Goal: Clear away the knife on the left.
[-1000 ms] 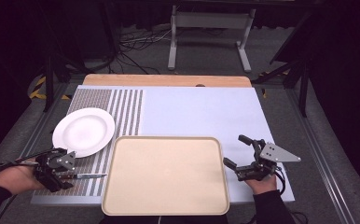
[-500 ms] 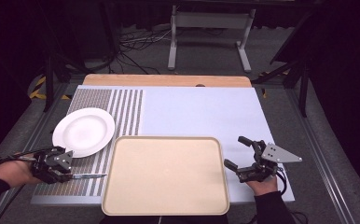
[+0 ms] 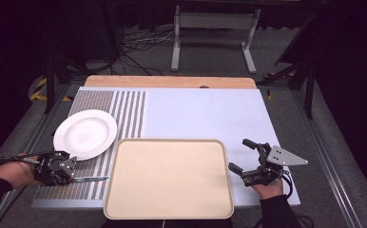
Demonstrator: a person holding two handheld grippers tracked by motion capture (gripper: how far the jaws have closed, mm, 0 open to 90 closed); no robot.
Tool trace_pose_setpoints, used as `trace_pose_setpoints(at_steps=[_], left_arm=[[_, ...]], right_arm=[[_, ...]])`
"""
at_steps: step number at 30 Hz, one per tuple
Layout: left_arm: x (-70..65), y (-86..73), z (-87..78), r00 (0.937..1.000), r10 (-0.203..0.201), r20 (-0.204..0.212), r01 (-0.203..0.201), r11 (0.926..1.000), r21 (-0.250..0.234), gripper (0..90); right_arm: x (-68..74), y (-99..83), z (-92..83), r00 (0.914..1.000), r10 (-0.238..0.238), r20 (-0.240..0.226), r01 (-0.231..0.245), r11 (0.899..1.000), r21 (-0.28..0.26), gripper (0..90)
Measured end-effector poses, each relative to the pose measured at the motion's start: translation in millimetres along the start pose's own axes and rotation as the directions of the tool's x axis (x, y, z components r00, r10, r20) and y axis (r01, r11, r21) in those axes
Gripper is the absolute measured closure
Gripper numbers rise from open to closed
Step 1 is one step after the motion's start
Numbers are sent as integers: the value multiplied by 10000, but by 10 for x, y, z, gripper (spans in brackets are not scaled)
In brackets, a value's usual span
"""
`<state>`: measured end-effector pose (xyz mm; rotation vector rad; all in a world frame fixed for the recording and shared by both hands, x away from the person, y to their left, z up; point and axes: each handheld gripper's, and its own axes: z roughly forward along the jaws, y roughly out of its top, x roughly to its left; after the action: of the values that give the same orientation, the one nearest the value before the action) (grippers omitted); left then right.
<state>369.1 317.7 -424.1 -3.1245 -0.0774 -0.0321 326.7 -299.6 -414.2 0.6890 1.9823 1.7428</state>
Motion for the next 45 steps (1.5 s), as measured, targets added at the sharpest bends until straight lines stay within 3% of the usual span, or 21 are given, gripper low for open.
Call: trace_pose_setpoints(at_steps=[10,12,15,19,22,23,26,32,34,36,39,40,42,43,44,45], left_arm=[[-2,-52,-5,10000,-28,3,28,9995,-308,775],[-3,-71,-13,9997,-225,-103,220,9988,-435,776],[-9,-88,-49,9992,-222,-340,204,9984,-530,776],[-9,-107,-162,9973,-654,-343,626,9951,-764,777],[-1,-110,-288,9904,-1336,-362,1290,9857,-1088,777],[-1,-110,-288,9904,-1336,-362,1290,9857,-1088,776],[22,-96,-405,9747,-2229,-134,2169,9592,-1812,776],[59,-46,-555,9452,-3232,467,3228,9029,-2839,777],[50,-8,-614,9270,-3667,789,3723,8736,-3135,776],[34,35,-660,9178,-3863,918,3940,8577,-3304,776],[16,130,-719,8960,-4267,1228,4416,8271,-3477,776],[20,166,-745,8818,-4486,1454,4699,8103,-3501,776],[28,200,-770,8689,-4614,1790,4939,7852,-3735,777],[32,221,-778,8623,-4702,1881,5054,7762,-3769,777],[29,259,-785,8515,-4893,1886,5228,7639,-3785,777],[29,259,-785,8515,-4893,1886,5228,7639,-3785,777]], right_arm=[[-5,-4,7,10000,37,-36,-37,10000,-41,5],[-4,-5,3,9999,127,5,-127,9999,-46,5],[-7,-3,14,9999,171,-20,-171,9997,-157,5],[8,2,33,9998,173,-116,-175,9997,-184,5],[4,2,23,9997,233,-108,-236,9995,-211,5],[4,2,23,9997,233,-108,-236,9995,-211,5],[3,11,7,9998,200,-81,-203,9993,-314,5],[3,11,4,9997,214,-101,-217,9993,-298,5],[1,11,4,9998,192,-103,-195,9993,-320,5],[2,11,2,9997,216,-101,-219,9992,-323,5],[2,10,4,9995,283,-147,-288,9990,-336,5],[3,9,6,9995,283,-148,-288,9991,-318,5],[9,8,14,9993,342,-146,-347,9989,-309,5],[10,10,15,9993,333,-153,-337,9990,-298,5],[12,13,14,9995,298,-133,-302,9991,-296,5],[12,13,14,9995,298,-133,-302,9991,-296,5]])
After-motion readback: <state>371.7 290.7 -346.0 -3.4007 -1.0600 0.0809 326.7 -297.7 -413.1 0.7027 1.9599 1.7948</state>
